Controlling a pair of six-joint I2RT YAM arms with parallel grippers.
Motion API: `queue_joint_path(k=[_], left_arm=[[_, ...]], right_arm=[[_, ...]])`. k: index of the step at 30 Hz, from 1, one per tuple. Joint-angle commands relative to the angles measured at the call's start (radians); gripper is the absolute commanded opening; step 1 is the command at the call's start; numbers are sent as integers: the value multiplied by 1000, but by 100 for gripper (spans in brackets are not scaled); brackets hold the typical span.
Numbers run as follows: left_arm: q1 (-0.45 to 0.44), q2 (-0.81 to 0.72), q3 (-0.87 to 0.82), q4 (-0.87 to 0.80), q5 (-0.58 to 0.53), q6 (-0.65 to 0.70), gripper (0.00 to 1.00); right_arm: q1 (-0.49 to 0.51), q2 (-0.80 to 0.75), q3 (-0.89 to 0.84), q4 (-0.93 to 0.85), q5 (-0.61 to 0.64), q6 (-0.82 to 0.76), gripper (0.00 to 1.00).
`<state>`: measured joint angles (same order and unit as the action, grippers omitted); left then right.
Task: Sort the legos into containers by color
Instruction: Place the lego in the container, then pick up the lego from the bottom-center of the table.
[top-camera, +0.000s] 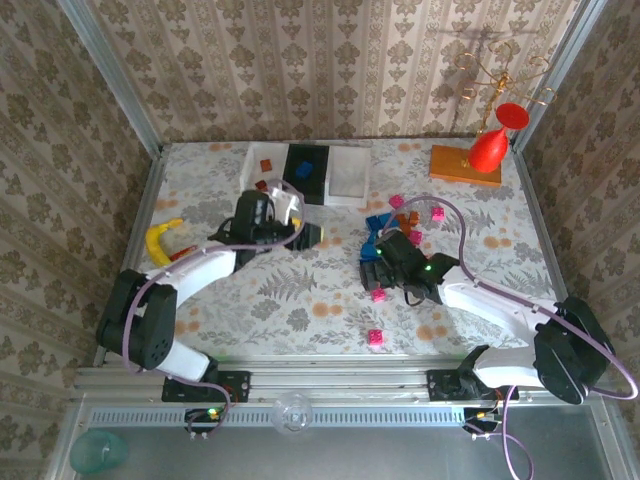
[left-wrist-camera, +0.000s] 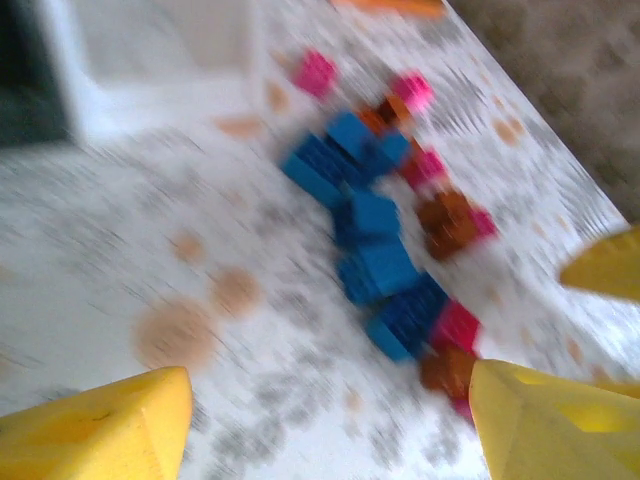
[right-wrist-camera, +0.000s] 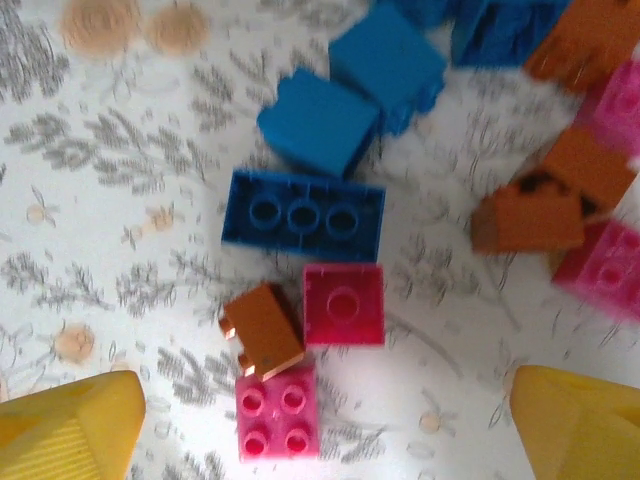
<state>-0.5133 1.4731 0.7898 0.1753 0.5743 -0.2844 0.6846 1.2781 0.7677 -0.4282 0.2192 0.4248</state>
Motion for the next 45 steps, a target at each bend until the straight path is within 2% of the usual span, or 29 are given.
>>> queue_joint_path(k=[1, 7, 11, 16, 24, 29, 33, 37, 41, 45], left_arm=[[-38, -52, -90, 95, 173, 61, 76], [-94, -60, -194, 197, 238, 90, 76], [-127, -73, -223, 178, 231, 139, 77], [-140, -100, -251, 167, 219, 167, 77], [-132, -122, -256, 134, 130, 191, 77], [-112, -148, -259, 147, -26, 128, 77], [-56, -186, -267, 155, -125, 37, 77], [50, -222, -272, 160, -176, -91, 78], [182, -209, -235, 177, -151, -235, 78], [192, -181, -173, 191, -122, -271, 78]], right_arm=[[11, 26, -24, -77, -101, 52, 93], [20, 105, -16, -24, -105, 6, 84], [20, 178, -2, -5, -101, -9, 72], [21, 215, 2, 10, -125, -18, 62], [22, 242, -9, 83, -166, -40, 50], [26, 188, -15, 60, -198, -30, 37], [36, 79, 3, 39, -270, -14, 33], [33, 22, 32, 159, -342, -12, 34], [-4, 94, 159, 254, -282, -11, 34], [-89, 248, 300, 332, -201, -9, 34]])
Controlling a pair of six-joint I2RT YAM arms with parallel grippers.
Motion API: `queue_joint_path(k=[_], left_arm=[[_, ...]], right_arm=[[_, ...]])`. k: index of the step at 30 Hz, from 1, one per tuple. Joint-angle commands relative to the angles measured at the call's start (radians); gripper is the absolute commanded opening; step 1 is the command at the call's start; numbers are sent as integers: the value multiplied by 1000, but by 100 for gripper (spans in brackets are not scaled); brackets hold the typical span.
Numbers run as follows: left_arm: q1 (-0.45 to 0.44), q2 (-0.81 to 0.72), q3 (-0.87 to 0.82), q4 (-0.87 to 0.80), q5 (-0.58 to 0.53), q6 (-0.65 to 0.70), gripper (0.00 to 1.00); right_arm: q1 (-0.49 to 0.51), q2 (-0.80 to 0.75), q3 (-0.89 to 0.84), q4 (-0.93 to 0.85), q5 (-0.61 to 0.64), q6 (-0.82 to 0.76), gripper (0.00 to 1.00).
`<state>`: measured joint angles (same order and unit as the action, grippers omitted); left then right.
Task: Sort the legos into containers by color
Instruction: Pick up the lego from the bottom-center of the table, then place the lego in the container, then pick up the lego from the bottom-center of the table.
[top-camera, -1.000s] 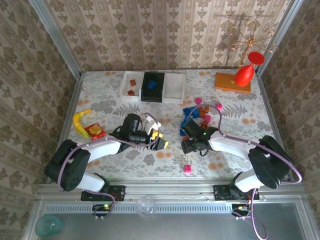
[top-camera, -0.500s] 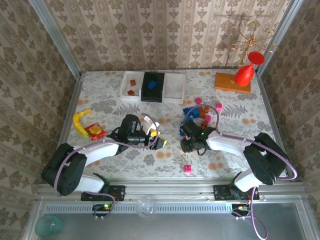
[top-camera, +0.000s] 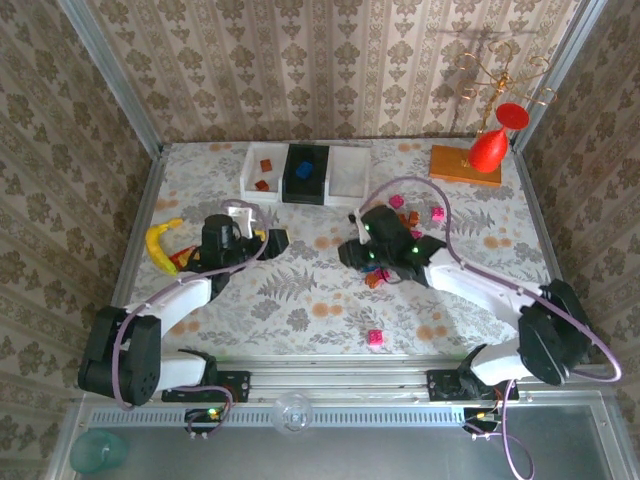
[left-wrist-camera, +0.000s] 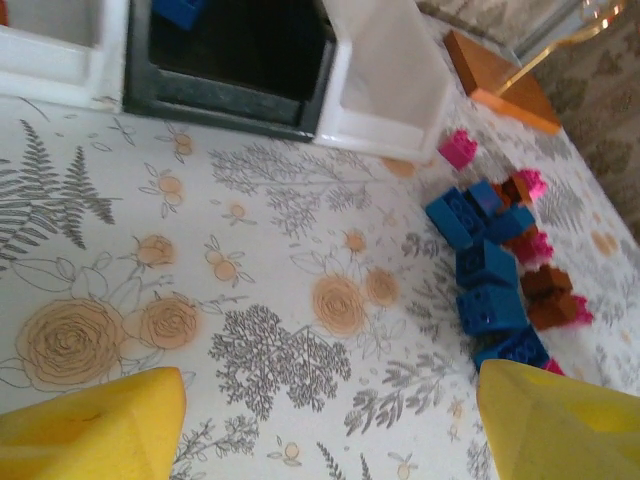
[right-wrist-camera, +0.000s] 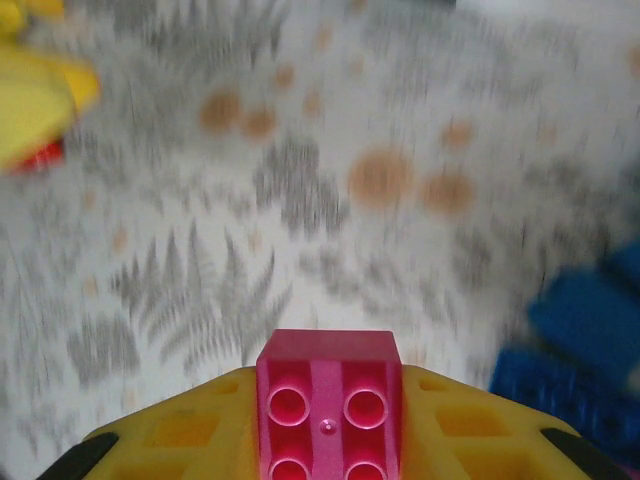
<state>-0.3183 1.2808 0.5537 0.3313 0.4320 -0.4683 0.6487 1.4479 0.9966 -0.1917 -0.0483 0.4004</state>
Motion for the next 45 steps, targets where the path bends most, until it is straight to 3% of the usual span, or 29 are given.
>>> queue_joint_path(k=[1, 12, 15, 18, 21, 24, 27, 31, 34, 38, 45], left_arm=[[-9, 16, 80, 30, 27, -86, 78], [-98, 41, 187, -42, 25, -43, 78], [-118, 47, 195, -46, 27, -38, 78], [-129, 48, 198, -58, 35, -28, 78], [-132, 46, 184, -59, 60, 11, 78], [-132, 45, 154, -37, 154, 78, 78], [-133, 33, 134, -53, 304, 174, 78], [-208, 3, 114, -165, 414, 376, 78], [-250, -23, 92, -226, 421, 503, 78], [-254, -38, 38, -189, 434, 580, 77], [-250, -22, 42, -284, 386, 700, 77]], right_arm=[[-79, 123, 117, 114, 82, 17, 34], [-244, 686, 697, 88, 86, 0, 38], [-258, 795, 864, 16, 57, -24, 49], [-262, 793, 915, -28, 37, -56, 62], [-262, 685, 821, -5, 8, -77, 67], [-258, 522, 660, -20, -19, -80, 70], [-234, 335, 456, -88, 35, -95, 74], [-187, 108, 214, -227, 98, -97, 82], [-157, -24, 88, -339, 102, -76, 87], [-105, -148, -37, -480, 91, 0, 88], [84, -160, -151, -572, 91, 249, 87]])
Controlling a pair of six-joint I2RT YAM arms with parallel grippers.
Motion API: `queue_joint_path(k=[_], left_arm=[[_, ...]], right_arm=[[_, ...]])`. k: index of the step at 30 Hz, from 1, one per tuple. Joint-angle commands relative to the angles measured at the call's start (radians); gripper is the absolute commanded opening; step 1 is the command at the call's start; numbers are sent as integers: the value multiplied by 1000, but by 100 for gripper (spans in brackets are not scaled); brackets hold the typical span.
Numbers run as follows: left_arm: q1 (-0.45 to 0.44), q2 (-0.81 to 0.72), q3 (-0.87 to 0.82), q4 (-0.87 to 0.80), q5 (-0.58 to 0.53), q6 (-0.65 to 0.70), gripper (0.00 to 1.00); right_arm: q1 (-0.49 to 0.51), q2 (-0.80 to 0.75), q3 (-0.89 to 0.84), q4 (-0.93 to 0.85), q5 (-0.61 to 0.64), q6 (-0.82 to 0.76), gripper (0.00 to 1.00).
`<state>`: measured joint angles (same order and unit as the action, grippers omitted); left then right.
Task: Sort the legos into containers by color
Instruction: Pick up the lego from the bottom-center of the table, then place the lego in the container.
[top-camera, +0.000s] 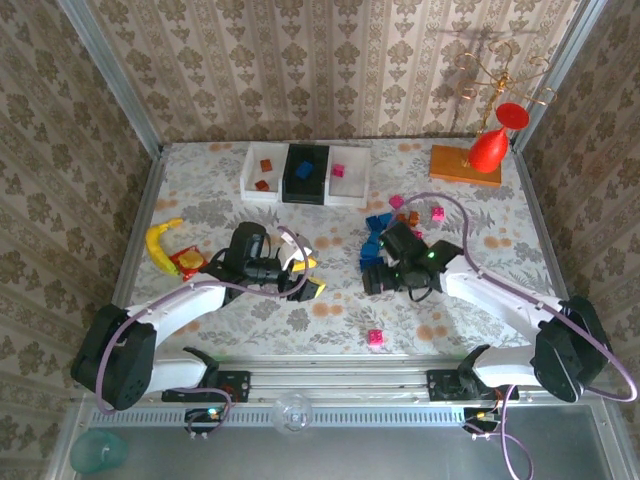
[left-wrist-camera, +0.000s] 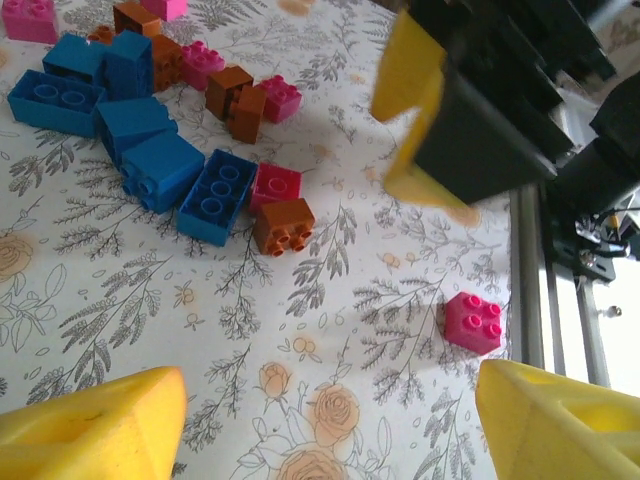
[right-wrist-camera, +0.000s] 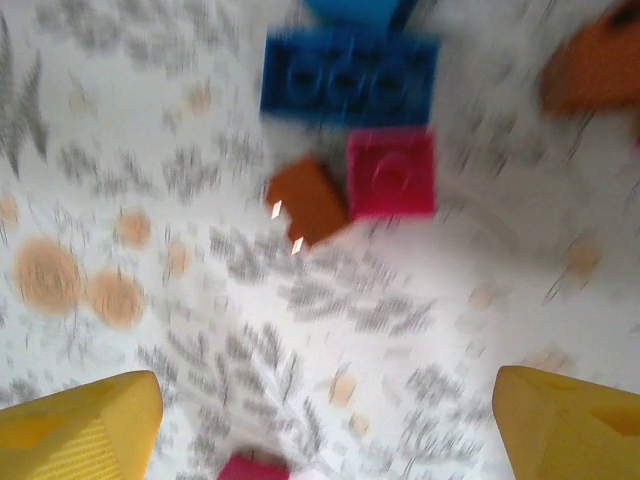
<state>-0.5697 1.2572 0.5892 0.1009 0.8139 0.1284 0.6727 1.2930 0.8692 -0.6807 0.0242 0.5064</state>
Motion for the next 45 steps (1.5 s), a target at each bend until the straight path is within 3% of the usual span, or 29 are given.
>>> queue_joint_path(k=[1, 10, 19, 28, 32, 34, 38, 45], left_arm=[[2, 5, 9, -51, 6, 103, 77], [2, -17, -7, -26, 11, 101, 77], [2, -60, -38, 3, 15, 112, 78], [2, -94, -58, 28, -15, 103, 78], [3, -108, -63, 52, -106, 54, 78], [6, -114, -65, 77, -233, 3, 79], [36, -117, -74, 160, -379, -139, 80], [62, -65, -52, 245, -505, -317, 81]], right_arm=[[95, 2, -36, -82, 19, 183, 88], [302, 91, -82, -17, 30, 402, 82], [350, 197, -118, 58, 29, 459, 65], [367, 175, -97, 68, 64, 436, 36], [323, 113, -36, 76, 107, 355, 31], [252, 104, 1, 90, 110, 295, 31], [98, 71, 73, 227, 99, 196, 30], [-103, 348, 325, 483, 143, 96, 29]])
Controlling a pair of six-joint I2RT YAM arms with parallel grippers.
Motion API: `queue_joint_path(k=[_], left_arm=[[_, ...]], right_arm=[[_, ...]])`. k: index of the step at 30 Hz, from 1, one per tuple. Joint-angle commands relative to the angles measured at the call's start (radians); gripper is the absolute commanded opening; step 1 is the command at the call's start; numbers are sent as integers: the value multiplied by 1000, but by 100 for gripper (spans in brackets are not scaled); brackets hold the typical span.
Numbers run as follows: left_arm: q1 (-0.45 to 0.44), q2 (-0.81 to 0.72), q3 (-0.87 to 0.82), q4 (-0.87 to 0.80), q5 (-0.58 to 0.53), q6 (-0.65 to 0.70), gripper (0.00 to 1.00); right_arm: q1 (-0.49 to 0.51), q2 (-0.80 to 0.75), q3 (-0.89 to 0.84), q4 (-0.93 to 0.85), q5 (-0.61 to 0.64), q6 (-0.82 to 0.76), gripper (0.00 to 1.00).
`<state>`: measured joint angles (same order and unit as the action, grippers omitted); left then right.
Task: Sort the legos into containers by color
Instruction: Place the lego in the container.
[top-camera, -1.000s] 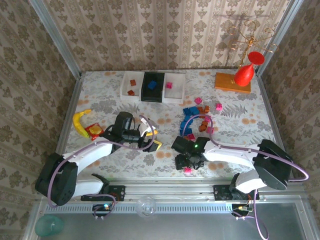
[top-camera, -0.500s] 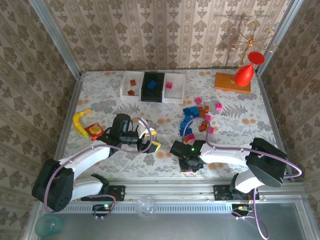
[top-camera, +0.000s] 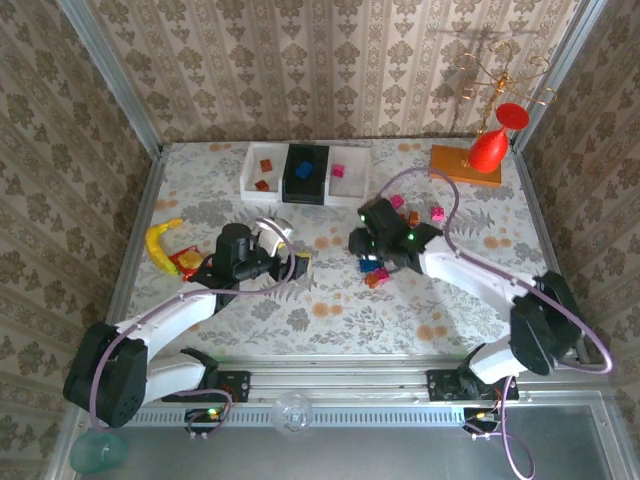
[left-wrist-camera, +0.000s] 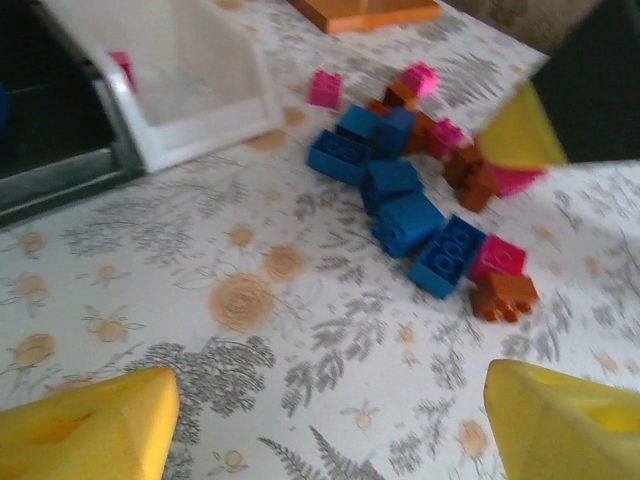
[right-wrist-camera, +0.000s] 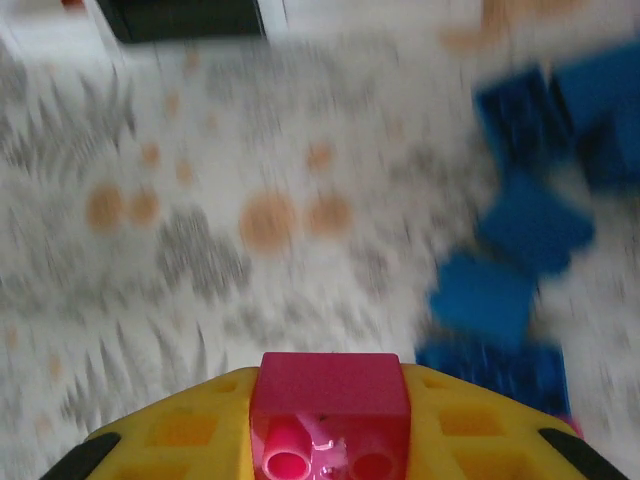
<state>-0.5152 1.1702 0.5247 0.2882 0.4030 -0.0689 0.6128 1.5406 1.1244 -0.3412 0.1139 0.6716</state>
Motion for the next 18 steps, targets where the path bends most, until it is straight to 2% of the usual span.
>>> queue_joint_path(k=[1, 4, 10, 13, 15, 18], left_arm=[[10, 36, 27, 46, -122, -151, 81], [14, 72, 58, 31, -172, -245, 81], [-3, 118, 121, -4, -156, -283, 80], [-15, 109, 136, -23, -163, -278, 80], [-20, 99, 139, -31, -169, -273, 80], [-22, 87, 143, -48, -182, -257, 81]], right_arm=[[-64, 152, 116, 176, 57, -77, 29], [-104, 310, 270, 218, 99, -109, 29], [-157, 622, 635, 144, 167, -148, 33], [-168, 752, 843, 52, 209, -193, 42], [-176, 799, 946, 2, 197, -220, 53], [-182, 769, 989, -21, 177, -265, 66]])
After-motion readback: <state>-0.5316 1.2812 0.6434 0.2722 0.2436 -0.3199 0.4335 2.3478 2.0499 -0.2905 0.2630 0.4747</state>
